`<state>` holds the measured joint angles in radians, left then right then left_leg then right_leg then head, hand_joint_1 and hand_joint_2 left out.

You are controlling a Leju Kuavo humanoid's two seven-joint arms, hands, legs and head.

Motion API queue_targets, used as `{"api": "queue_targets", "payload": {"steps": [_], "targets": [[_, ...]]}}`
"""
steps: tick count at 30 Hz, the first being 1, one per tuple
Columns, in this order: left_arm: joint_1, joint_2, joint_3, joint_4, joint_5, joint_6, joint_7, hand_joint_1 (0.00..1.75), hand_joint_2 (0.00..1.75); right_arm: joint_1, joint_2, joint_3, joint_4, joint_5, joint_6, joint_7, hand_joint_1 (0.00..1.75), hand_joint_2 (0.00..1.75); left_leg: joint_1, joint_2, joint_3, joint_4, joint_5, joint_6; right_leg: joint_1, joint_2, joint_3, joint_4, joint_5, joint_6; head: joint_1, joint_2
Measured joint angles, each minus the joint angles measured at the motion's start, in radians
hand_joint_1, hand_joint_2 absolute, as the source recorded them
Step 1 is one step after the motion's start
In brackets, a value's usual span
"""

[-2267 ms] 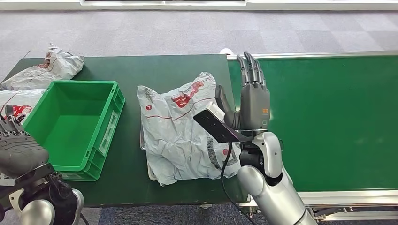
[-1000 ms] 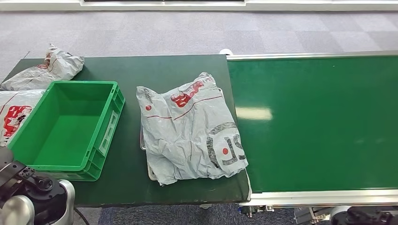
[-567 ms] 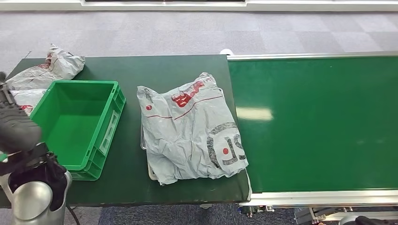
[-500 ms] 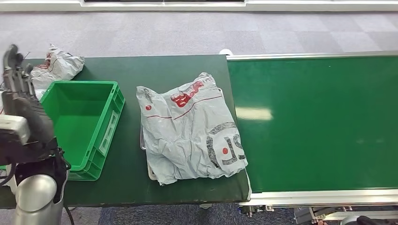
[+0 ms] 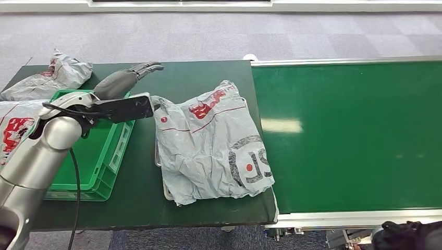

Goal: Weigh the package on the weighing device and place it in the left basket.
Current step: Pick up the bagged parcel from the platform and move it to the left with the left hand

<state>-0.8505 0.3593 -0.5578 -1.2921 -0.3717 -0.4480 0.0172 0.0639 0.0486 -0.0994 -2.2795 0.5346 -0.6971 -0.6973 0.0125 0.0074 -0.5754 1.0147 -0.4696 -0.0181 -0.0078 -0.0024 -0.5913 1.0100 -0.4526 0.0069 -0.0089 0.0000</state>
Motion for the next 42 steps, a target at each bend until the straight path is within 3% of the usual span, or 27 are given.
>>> {"api": "queue_targets", "payload": {"steps": [4, 9, 14, 18, 22, 29, 33, 36, 37, 40, 41, 42], "targets": [[-0.104, -0.001, -0.134, 0.132, 0.005, -0.049, -0.037, 0.0, 1.75, -0.012, -0.016, 0.021, 0.033, 0.014, 0.0, 0.0, 0.0, 0.0, 0.0, 0.0, 0.0, 0.0, 0.0, 0.0, 0.0, 0.0, -0.001, 0.0, 0.0, 0.0, 0.0, 0.0], [-0.198, -0.076, -0.274, 0.292, -0.004, -0.078, -0.082, 0.0, 1.75, -0.012, -0.017, 0.049, 0.047, 0.023, 0.0, 0.0, 0.0, 0.0, 0.0, -0.002, -0.001, 0.0, 0.0, 0.0, 0.0, -0.002, 0.0, 0.0, 0.0, 0.0, 0.0, 0.0], [-0.204, -0.172, -0.386, 0.426, -0.019, -0.073, -0.112, 0.0, 1.75, -0.012, -0.017, 0.069, 0.062, 0.023, 0.0, 0.0, 0.0, 0.0, -0.001, -0.002, -0.001, 0.0, 0.0, 0.0, -0.002, -0.003, 0.001, 0.0, 0.0, 0.0, 0.0, 0.0], [-0.17, -0.219, -0.446, 0.49, -0.019, -0.062, -0.135, 0.0, 1.75, -0.012, -0.017, 0.081, 0.079, 0.031, 0.0, 0.0, 0.0, 0.0, -0.002, -0.002, -0.001, 0.0, 0.0, 0.0, -0.002, -0.002, 0.0, 0.0, 0.0, 0.0, 0.0, 0.0], [-0.151, -0.239, -0.474, 0.524, -0.016, -0.057, -0.143, 0.0, 0.0, -0.011, -0.016, 0.09, 0.09, 0.033, 0.0, 0.0, 0.0, 0.0, -0.001, -0.002, -0.001, 0.0, 0.0, 0.0, -0.001, -0.002, 0.0, 0.0, 0.0, 0.0, 0.0, 0.0], [-0.098, -0.276, -0.501, 0.56, 0.024, -0.047, -0.16, 0.0, 0.0, -0.01, -0.006, 0.099, 0.106, 0.049, 0.0, 0.0, 0.0, 0.0, -0.001, -0.002, -0.001, 0.0, 0.0, 0.0, -0.001, -0.002, 0.0, 0.0, 0.0, 0.0, 0.0, 0.0], [-0.076, -0.298, -0.507, 0.576, 0.037, -0.038, -0.164, 0.0, 1.75, -0.006, -0.001, 0.105, 0.112, 0.051, 0.0, 0.0, 0.0, 0.0, -0.002, -0.002, -0.001, 0.0, 0.0, 0.0, -0.002, -0.002, 0.001, 0.0, 0.0, 0.0, 0.0, 0.0], [-0.069, -0.308, -0.513, 0.586, 0.039, -0.019, -0.163, 0.0, 1.75, 0.004, 0.001, 0.106, 0.115, 0.051, 0.0, 0.0, 0.0, 0.0, -0.002, -0.003, -0.001, 0.0, 0.0, 0.001, -0.002, -0.003, 0.001, 0.0, 0.0, 0.001, 0.0, 0.0], [-0.066, -0.31, -0.514, 0.589, 0.036, -0.005, -0.16, 0.08, 1.75, 0.007, 0.002, 0.106, 0.116, 0.051, 0.0, 0.0, 0.0, 0.0, -0.002, -0.003, -0.001, 0.0, 0.0, 0.001, -0.002, -0.003, 0.001, 0.0, 0.0, 0.001, 0.0, 0.0], [-0.059, -0.315, -0.518, 0.599, 0.017, 0.05, -0.148, 1.39, 1.75, 0.019, 0.004, 0.106, 0.116, 0.051, 0.0, 0.0, 0.0, 0.0, -0.002, -0.003, -0.001, 0.0, 0.0, 0.001, -0.002, -0.003, 0.001, 0.0, 0.0, 0.0, 0.0, 0.0], [-0.058, -0.316, -0.518, 0.601, 0.012, 0.066, -0.146, 1.75, 1.75, 0.022, 0.005, 0.106, 0.116, 0.051, 0.0, 0.0, 0.0, 0.0, -0.002, -0.003, -0.001, 0.0, 0.0, 0.001, -0.002, -0.003, 0.001, 0.0, 0.0, 0.0, 0.0, 0.0], [-0.057, -0.315, -0.519, 0.602, 0.008, 0.081, -0.145, 1.75, 1.75, 0.025, 0.005, 0.106, 0.116, 0.051, 0.0, 0.0, 0.0, 0.0, -0.002, -0.003, -0.001, 0.0, 0.0, 0.001, -0.002, -0.003, 0.001, 0.0, 0.0, 0.0, 0.0, 0.0]]}}
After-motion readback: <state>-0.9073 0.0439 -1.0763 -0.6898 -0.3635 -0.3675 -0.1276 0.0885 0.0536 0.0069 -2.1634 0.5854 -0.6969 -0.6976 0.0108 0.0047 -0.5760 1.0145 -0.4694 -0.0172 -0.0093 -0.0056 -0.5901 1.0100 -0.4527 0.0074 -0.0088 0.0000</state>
